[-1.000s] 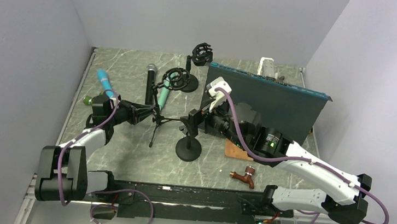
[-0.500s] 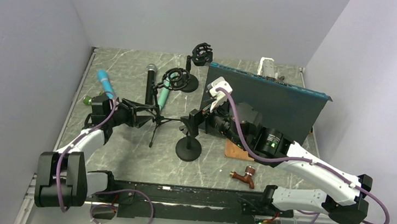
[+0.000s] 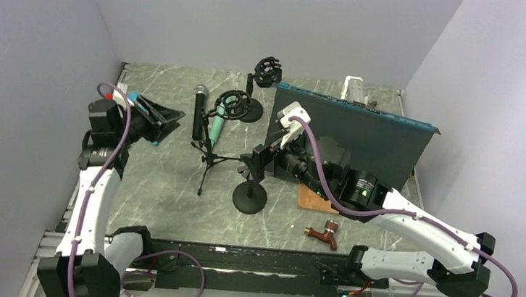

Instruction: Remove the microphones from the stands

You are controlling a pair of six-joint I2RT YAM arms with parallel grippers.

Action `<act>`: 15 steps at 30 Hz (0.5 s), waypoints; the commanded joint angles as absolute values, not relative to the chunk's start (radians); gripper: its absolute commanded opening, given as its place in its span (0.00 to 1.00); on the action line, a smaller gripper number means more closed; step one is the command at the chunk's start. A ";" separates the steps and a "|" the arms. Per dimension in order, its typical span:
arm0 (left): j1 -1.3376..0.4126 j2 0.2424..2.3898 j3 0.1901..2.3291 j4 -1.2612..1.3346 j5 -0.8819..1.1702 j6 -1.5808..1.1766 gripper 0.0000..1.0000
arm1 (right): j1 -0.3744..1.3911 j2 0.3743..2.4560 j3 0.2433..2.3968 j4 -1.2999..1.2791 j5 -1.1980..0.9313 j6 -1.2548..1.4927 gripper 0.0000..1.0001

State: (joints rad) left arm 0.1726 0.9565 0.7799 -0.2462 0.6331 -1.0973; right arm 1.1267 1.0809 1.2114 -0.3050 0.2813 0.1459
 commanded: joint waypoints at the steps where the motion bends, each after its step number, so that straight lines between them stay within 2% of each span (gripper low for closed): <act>1: 0.158 0.925 0.893 -0.144 0.731 -0.926 0.54 | 1.123 1.062 1.218 -0.261 0.275 0.140 1.00; 4: 0.106 0.943 0.966 -0.077 0.770 -0.903 0.30 | 1.122 1.072 1.223 -0.255 0.264 0.143 1.00; 5: 0.080 0.957 0.990 -0.055 0.780 -0.896 0.28 | 1.122 1.072 1.223 -0.253 0.262 0.145 1.00; 8: -0.029 1.011 1.054 0.009 0.811 -0.879 0.41 | 1.123 1.075 1.227 -0.253 0.258 0.147 1.00; 15: -0.146 1.109 1.128 0.064 0.801 -0.846 0.54 | 1.122 1.056 1.223 -0.266 0.271 0.159 1.00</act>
